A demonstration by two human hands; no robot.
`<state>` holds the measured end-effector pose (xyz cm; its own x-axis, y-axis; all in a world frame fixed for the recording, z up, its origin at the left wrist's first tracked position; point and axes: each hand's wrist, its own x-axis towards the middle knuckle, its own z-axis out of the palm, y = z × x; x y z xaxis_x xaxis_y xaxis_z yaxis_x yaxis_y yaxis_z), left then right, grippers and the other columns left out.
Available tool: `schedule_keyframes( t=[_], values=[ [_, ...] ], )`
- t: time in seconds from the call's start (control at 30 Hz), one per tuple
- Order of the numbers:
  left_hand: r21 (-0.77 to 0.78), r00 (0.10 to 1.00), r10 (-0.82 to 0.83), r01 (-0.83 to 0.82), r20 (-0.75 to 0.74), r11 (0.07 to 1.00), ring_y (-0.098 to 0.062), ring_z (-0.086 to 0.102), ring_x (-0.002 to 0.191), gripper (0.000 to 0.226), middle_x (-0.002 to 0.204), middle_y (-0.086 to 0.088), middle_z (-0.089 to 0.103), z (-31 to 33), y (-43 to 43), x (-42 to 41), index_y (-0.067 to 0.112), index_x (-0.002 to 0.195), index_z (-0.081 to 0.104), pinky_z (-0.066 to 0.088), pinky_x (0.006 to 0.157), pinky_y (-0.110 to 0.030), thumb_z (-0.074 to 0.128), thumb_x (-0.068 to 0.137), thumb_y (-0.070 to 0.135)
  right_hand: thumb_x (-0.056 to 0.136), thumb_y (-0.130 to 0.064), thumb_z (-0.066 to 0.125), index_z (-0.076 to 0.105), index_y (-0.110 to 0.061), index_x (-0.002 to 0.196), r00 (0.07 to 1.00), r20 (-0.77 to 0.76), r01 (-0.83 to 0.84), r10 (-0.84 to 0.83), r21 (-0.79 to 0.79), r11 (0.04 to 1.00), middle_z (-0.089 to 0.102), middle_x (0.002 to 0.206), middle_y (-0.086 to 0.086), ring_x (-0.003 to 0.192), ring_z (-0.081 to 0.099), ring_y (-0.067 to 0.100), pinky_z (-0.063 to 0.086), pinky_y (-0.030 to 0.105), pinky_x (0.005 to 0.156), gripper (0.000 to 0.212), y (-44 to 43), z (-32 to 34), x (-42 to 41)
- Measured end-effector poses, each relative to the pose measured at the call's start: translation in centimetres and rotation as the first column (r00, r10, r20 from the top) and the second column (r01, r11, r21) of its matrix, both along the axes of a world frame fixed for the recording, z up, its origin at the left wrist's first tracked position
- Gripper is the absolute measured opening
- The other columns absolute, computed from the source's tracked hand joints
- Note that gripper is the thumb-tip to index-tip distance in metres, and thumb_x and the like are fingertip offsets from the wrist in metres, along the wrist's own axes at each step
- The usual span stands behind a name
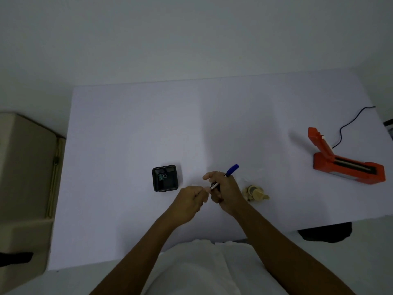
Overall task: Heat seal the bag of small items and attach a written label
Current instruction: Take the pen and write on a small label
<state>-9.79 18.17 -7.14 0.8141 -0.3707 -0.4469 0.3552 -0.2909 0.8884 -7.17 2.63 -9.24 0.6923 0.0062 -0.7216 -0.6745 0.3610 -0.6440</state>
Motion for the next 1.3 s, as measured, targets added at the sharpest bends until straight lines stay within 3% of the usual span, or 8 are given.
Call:
schedule_keyframes(
  t=[0.07, 0.13, 0.27, 0.4, 0.6, 0.93, 1.13, 1.3],
  values=[
    [-0.126, 0.956, 0.080, -0.120, -0.282, 0.985, -0.009, 0.031, 0.044, 0.044, 0.048, 0.007, 0.037, 0.3, 1.0, -0.3, 0.013, 0.064, 0.049, 0.025, 0.044, -0.019, 0.043, 0.101, 0.037, 0.089, -0.003, 0.046, 0.061, -0.004, 0.076, 0.978, -0.073, 0.197, -0.197, -0.017, 0.980, 0.033, 0.039, -0.002, 0.029, 0.024, 0.008, 0.015, 0.016, 0.037, 0.020, -2.2, -0.6, 0.9],
    [-0.099, 0.933, 0.093, -0.135, -0.349, 0.986, -0.010, 0.031, 0.045, 0.044, 0.050, 0.004, 0.037, 0.0, 2.6, -1.3, 0.013, 0.064, 0.049, 0.024, 0.044, -0.019, 0.042, 0.101, 0.036, 0.088, -0.004, 0.047, 0.061, -0.004, 0.075, 0.958, -0.065, 0.272, -0.280, -0.105, 0.956, 0.033, 0.039, -0.002, 0.030, 0.025, 0.008, 0.016, 0.016, 0.036, 0.020, -4.9, -1.1, 1.7],
    [0.413, 0.993, 0.115, -0.111, 0.016, 0.904, -0.013, 0.052, 0.061, 0.032, 0.067, 0.001, 0.057, -4.2, 4.6, -2.8, 0.008, 0.077, 0.068, 0.036, 0.056, -0.018, 0.047, 0.100, 0.019, 0.092, -0.009, 0.051, 0.068, -0.008, 0.081, 0.987, 0.038, 0.160, -0.156, -0.219, 0.962, 0.035, 0.042, 0.001, 0.034, 0.026, 0.011, 0.018, 0.018, 0.038, 0.021, -5.2, -1.0, 2.5],
    [0.573, 0.986, 0.099, -0.157, 0.131, 0.804, -0.021, 0.058, 0.080, 0.021, 0.087, -0.013, 0.067, -8.0, 4.8, -2.8, -0.004, 0.093, 0.070, 0.037, 0.066, -0.019, 0.049, 0.093, -0.003, 0.094, -0.011, 0.053, 0.069, -0.008, 0.080, 0.998, 0.046, 0.042, -0.032, -0.238, 0.970, 0.039, 0.043, 0.002, 0.034, 0.030, 0.011, 0.022, 0.016, 0.037, 0.022, -2.0, -2.1, 1.1],
    [0.651, 0.966, 0.115, -0.243, 0.233, 0.719, -0.017, 0.055, 0.060, 0.015, 0.072, -0.012, 0.068, -10.5, 5.5, -2.6, 0.003, 0.075, 0.066, 0.040, 0.060, -0.025, 0.062, 0.088, 0.009, 0.095, -0.006, 0.052, 0.066, -0.002, 0.080, 0.996, 0.034, -0.066, 0.079, -0.281, 0.957, 0.041, 0.044, 0.008, 0.031, 0.032, 0.010, 0.024, 0.016, 0.034, 0.021, -0.8, -4.0, -2.0],
    [0.685, 0.965, 0.058, -0.223, 0.255, 0.694, -0.027, 0.062, 0.064, 0.009, 0.074, -0.012, 0.066, -11.0, 5.1, -1.9, 0.004, 0.078, 0.063, 0.048, 0.059, -0.030, 0.061, 0.085, 0.009, 0.096, -0.006, 0.053, 0.065, 0.002, 0.085, 0.988, 0.018, -0.144, 0.156, -0.297, 0.944, 0.042, 0.051, 0.008, 0.035, 0.036, 0.008, 0.026, 0.019, 0.034, 0.019, -0.3, -4.7, -2.3],
    [0.703, 0.956, 0.003, -0.217, 0.293, 0.678, -0.028, 0.067, 0.078, 0.023, 0.094, -0.012, 0.069, -10.5, 4.2, -3.0, 0.005, 0.104, 0.066, 0.053, 0.068, -0.032, 0.067, 0.086, 0.019, 0.096, -0.008, 0.054, 0.066, 0.002, 0.086, 0.989, 0.002, -0.142, 0.150, -0.307, 0.941, 0.042, 0.051, 0.009, 0.036, 0.035, 0.009, 0.027, 0.020, 0.036, 0.019, -0.6, -4.9, -2.0],
    [0.643, 0.931, -0.133, -0.127, 0.341, 0.756, -0.028, 0.069, 0.085, 0.026, 0.111, -0.013, 0.067, -10.8, 2.0, -2.4, 0.006, 0.114, 0.065, 0.058, 0.075, -0.036, 0.063, 0.089, 0.013, 0.096, -0.008, 0.054, 0.065, 0.002, 0.083, 0.994, -0.004, -0.106, 0.110, -0.306, 0.946, 0.042, 0.049, 0.008, 0.036, 0.035, 0.009, 0.026, 0.019, 0.036, 0.020, -1.1, -5.1, -1.6]
  ],
)
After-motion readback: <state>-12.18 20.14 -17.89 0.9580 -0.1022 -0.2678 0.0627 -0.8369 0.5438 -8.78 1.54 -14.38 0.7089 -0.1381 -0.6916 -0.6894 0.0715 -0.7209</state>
